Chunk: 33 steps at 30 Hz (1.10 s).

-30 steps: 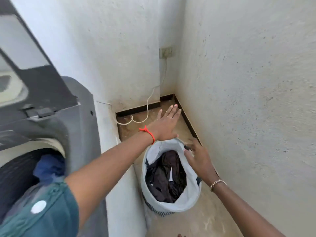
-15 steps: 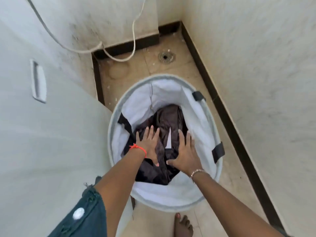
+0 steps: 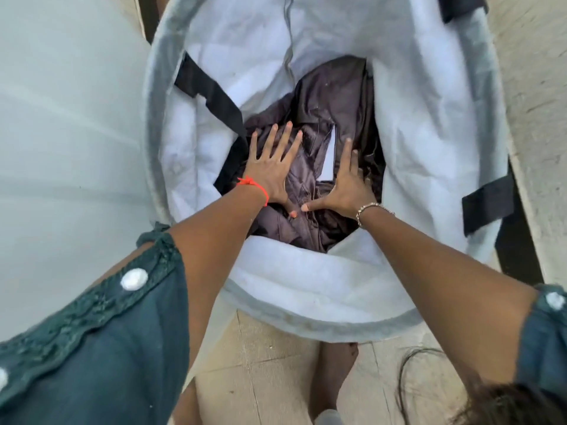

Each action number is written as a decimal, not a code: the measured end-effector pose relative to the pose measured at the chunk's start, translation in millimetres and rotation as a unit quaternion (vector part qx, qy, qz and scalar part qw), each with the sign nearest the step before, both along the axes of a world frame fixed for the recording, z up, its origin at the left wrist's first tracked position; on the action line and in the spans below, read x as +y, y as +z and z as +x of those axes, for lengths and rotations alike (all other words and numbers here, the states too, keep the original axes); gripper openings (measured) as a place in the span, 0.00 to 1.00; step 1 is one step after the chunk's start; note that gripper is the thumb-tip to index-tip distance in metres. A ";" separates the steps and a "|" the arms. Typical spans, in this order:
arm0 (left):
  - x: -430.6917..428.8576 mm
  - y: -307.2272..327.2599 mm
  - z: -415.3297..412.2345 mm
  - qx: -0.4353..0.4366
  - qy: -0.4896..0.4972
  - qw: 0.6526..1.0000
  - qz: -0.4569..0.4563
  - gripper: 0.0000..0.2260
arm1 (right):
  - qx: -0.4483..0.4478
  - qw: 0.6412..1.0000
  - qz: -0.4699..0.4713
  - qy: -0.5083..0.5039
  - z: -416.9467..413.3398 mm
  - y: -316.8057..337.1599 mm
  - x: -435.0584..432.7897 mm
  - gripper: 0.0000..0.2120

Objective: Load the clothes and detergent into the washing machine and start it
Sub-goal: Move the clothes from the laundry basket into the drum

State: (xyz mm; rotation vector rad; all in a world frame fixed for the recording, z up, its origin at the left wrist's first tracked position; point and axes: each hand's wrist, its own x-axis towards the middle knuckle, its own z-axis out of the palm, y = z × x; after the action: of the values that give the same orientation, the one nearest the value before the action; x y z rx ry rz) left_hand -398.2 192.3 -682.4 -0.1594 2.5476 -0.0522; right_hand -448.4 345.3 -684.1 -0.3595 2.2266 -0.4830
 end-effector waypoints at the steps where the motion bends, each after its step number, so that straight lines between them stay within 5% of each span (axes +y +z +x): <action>1: -1.5 -3.4 1.4 0.006 0.000 1.000 0.010 0.67 | 0.002 1.000 0.007 0.023 6.4 -4.4 0.2 0.73; 7: -6.9 -4.3 5.3 0.050 -0.101 0.993 0.015 0.65 | 0.064 0.995 0.060 0.055 25.9 -9.3 -10.6 0.72; 13: -18.6 -13.1 -1.1 0.032 -0.278 0.960 0.016 0.49 | 0.061 0.995 0.065 0.043 29.8 -17.1 -18.7 0.66; 23: -6.0 -32.8 -1.5 0.046 -0.210 0.976 0.021 0.45 | 0.103 0.994 -0.012 -0.025 45.1 -34.4 -26.4 0.47; 29: -15.5 -11.0 -19.4 0.092 -0.276 0.957 0.012 0.64 | 0.154 0.987 0.017 0.032 42.9 -20.8 -26.1 0.41; 33: -18.2 7.7 -47.1 0.086 -0.385 0.918 -0.041 0.65 | 0.191 0.979 0.019 0.064 44.6 -1.9 -28.6 0.36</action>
State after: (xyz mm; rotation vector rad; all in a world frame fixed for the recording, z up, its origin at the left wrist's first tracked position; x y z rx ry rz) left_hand -445.4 174.1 -674.7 0.8480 2.6190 -0.4648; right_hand -403.8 316.7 -685.9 -0.6143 2.5563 -0.3199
